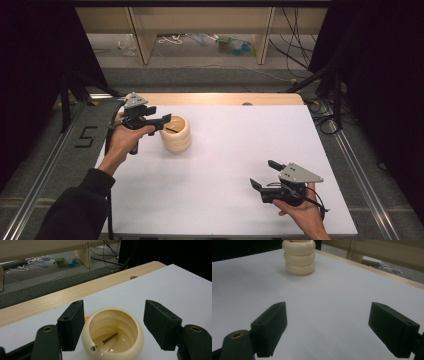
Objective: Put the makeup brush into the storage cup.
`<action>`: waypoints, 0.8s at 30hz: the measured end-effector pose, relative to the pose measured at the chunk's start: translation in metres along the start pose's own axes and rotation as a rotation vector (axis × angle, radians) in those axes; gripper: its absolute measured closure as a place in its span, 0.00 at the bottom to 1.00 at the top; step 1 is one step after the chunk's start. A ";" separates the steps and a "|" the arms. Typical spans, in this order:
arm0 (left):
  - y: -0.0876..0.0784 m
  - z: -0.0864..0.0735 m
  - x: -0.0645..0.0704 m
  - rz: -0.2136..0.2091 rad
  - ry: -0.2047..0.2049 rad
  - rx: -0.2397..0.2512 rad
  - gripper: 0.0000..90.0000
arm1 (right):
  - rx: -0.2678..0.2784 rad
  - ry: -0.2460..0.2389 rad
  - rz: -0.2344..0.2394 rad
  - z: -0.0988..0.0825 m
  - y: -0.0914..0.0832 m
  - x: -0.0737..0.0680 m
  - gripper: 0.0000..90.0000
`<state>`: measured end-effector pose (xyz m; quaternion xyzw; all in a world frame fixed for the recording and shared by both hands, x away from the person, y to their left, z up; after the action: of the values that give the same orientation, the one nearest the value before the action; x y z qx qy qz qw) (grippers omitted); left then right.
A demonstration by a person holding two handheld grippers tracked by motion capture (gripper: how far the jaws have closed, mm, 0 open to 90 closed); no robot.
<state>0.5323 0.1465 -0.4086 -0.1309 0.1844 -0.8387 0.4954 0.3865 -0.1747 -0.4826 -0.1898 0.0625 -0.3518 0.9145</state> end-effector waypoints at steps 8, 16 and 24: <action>-0.016 0.003 0.004 -0.024 -0.026 0.047 0.34 | 0.000 0.001 -0.001 0.000 0.000 0.000 0.18; -0.032 -0.005 0.012 -0.062 -0.028 0.079 0.32 | -0.005 -0.001 -0.002 0.000 -0.001 0.000 0.18; -0.044 -0.015 0.019 -0.101 -0.041 0.118 0.30 | -0.019 0.005 -0.003 -0.001 -0.001 0.000 0.18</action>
<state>0.4833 0.1522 -0.4024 -0.1278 0.1178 -0.8691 0.4631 0.3851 -0.1760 -0.4833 -0.1977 0.0680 -0.3531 0.9119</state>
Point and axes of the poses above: each handheld gripper's, and its own axes: y roughly forward along the jaws, z roughly out of its top, x roughly to its right, the point moved 10 cm from there along y, roughly forward along the jaws, and after that the axes turned 5 degrees about z, right-handed, at the moved point
